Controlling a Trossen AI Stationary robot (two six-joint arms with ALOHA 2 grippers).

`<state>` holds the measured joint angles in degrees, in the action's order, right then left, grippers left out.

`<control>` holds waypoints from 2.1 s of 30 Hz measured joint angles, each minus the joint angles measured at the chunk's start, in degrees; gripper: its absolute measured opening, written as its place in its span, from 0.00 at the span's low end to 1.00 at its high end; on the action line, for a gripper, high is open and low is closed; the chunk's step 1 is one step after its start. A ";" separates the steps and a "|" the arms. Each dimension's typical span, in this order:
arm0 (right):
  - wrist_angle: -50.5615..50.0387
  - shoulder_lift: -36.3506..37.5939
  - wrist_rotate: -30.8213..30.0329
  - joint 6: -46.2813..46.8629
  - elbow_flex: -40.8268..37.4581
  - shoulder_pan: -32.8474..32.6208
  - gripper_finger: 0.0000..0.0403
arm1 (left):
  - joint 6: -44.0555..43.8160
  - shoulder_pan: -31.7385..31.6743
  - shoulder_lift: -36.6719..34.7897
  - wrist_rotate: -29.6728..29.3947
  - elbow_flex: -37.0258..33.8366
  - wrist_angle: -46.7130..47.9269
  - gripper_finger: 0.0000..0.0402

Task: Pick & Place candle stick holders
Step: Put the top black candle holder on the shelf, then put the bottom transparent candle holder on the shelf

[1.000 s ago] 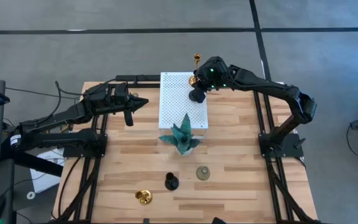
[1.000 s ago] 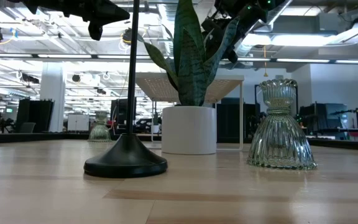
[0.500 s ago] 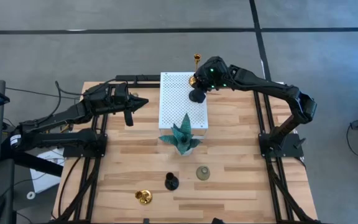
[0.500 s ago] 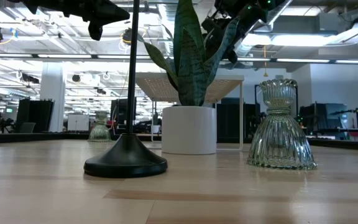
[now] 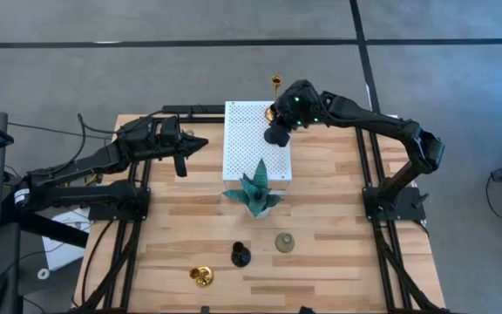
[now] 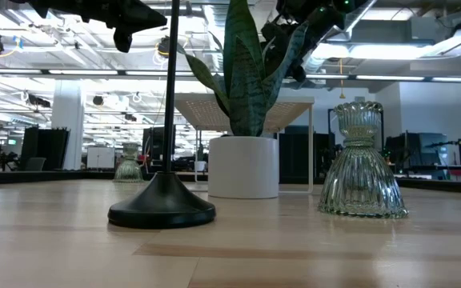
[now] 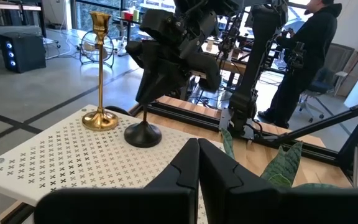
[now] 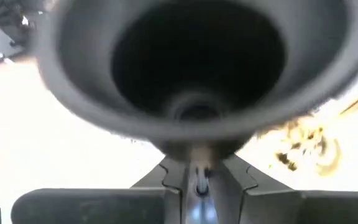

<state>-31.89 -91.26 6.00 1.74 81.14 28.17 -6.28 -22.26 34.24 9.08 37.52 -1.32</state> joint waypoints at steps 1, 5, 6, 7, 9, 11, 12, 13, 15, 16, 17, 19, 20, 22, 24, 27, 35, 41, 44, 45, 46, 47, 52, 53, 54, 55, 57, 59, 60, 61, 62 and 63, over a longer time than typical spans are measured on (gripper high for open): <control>-0.74 0.00 0.00 -0.02 0.00 0.00 0.11 | 0.00 0.01 -0.02 0.02 -0.02 0.02 0.01; -2.97 0.00 0.00 -0.20 0.00 0.01 0.11 | 0.00 0.00 0.00 0.01 -0.02 0.02 0.01; -3.12 0.00 -0.01 -0.20 0.00 0.01 0.11 | 0.00 0.00 0.00 0.00 -0.02 0.02 0.01; -3.17 0.05 -0.02 -0.20 0.00 0.01 0.11 | 0.00 0.01 -0.01 0.01 -0.02 0.02 0.01; -3.42 0.23 -0.02 -0.22 0.00 0.01 0.11 | 0.00 0.02 0.00 0.01 -0.02 0.03 0.01; -3.26 0.26 -0.02 -0.22 0.00 0.01 0.11 | 0.00 0.02 0.00 0.02 0.00 0.04 0.01; -3.30 0.26 -0.02 -0.22 0.00 0.01 0.12 | 0.00 0.01 -0.01 0.02 -0.01 0.04 0.01; -3.31 0.26 -0.01 -0.22 0.00 0.01 0.13 | 0.00 0.00 -0.01 0.00 -0.02 0.04 0.01; -3.29 0.26 -0.02 -0.22 0.00 0.01 0.16 | 0.00 0.01 0.00 0.02 -0.02 0.04 0.01; -3.29 0.26 0.00 -0.22 0.00 0.01 0.18 | 0.00 0.01 0.00 0.01 -0.02 0.04 0.01; -3.31 0.26 -0.02 -0.22 0.00 0.01 0.21 | 0.00 0.01 0.00 0.01 -0.01 0.04 0.01; -3.31 0.26 -0.02 -0.22 0.00 -0.01 0.27 | 0.00 0.01 0.00 0.02 -0.02 0.04 0.01; -3.53 0.26 -0.02 -0.22 0.00 -0.01 0.30 | 0.00 0.00 0.00 0.00 0.00 0.04 0.01; -4.58 0.26 -0.02 -0.23 0.00 -0.01 0.37 | 0.00 0.02 -0.02 0.00 -0.02 0.04 0.01; -5.85 0.26 0.00 -0.44 0.00 -0.01 0.43 | 0.00 0.02 -0.02 0.00 0.00 0.04 0.01; -7.56 0.46 0.00 -0.82 0.02 0.01 0.49 | 0.00 0.00 -0.02 0.02 -0.02 0.05 0.01; -11.05 3.95 0.00 -1.87 -0.09 -0.01 0.53 | 0.00 0.00 -0.01 0.01 -0.02 0.07 0.01; -15.11 9.17 0.00 -1.84 -0.09 -0.01 0.51 | 0.00 0.00 0.00 0.01 -0.02 0.07 0.01; -16.91 12.42 0.00 -1.81 -0.02 -0.01 0.50 | 0.00 0.01 -0.01 0.01 -0.02 0.07 0.01; -17.48 13.43 0.00 -1.77 -0.02 -0.01 0.50 | 0.00 0.01 0.00 0.00 -0.02 0.08 0.01; -17.91 14.49 0.00 -1.77 -0.02 -0.01 0.49 | 0.00 0.02 0.00 0.00 -0.02 0.08 0.01; -18.38 15.59 0.00 -1.77 -0.02 -0.01 0.49 | 0.00 0.01 0.00 0.02 -0.02 0.08 0.01; -20.38 21.03 0.00 -1.75 -0.02 -0.01 0.48 | 0.00 0.02 -0.01 0.01 -0.02 0.06 0.01; -20.67 22.00 0.00 -1.76 -0.02 -0.01 0.48 | 0.00 0.02 -0.02 0.02 -0.02 0.06 0.01; -20.71 22.98 0.00 -1.75 -0.02 -0.01 0.47 | 0.00 0.00 0.00 0.02 -0.02 0.06 0.01; -20.81 23.90 0.01 -1.75 -0.02 -0.01 0.47 | 0.00 0.00 0.00 0.02 -0.02 0.06 0.01; -21.66 25.70 0.04 -1.73 -0.02 -0.01 0.46 | 0.00 0.00 0.00 0.02 -0.02 0.06 0.01; -23.02 27.35 0.36 -1.73 -0.02 -0.03 0.45 | 0.00 0.01 -0.01 0.01 -0.02 0.07 0.01; -23.83 28.12 0.61 -1.69 -0.02 -0.05 0.44 | 0.00 0.01 -0.01 0.01 -0.02 0.06 0.01; -24.66 28.91 1.24 -1.13 -0.02 -0.05 0.43 | 0.00 0.00 -0.01 0.00 -0.02 0.06 0.01; -25.40 29.63 1.83 -0.14 -0.02 -0.07 0.42 | 0.00 0.00 0.00 0.00 -0.02 0.06 0.01; -26.12 30.31 2.52 0.92 -0.02 -0.07 0.41 | 0.00 0.02 0.00 0.00 -0.02 0.06 0.01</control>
<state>-58.01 -60.96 8.51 2.66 81.12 28.10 -6.28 -22.24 34.24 9.08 37.50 -1.26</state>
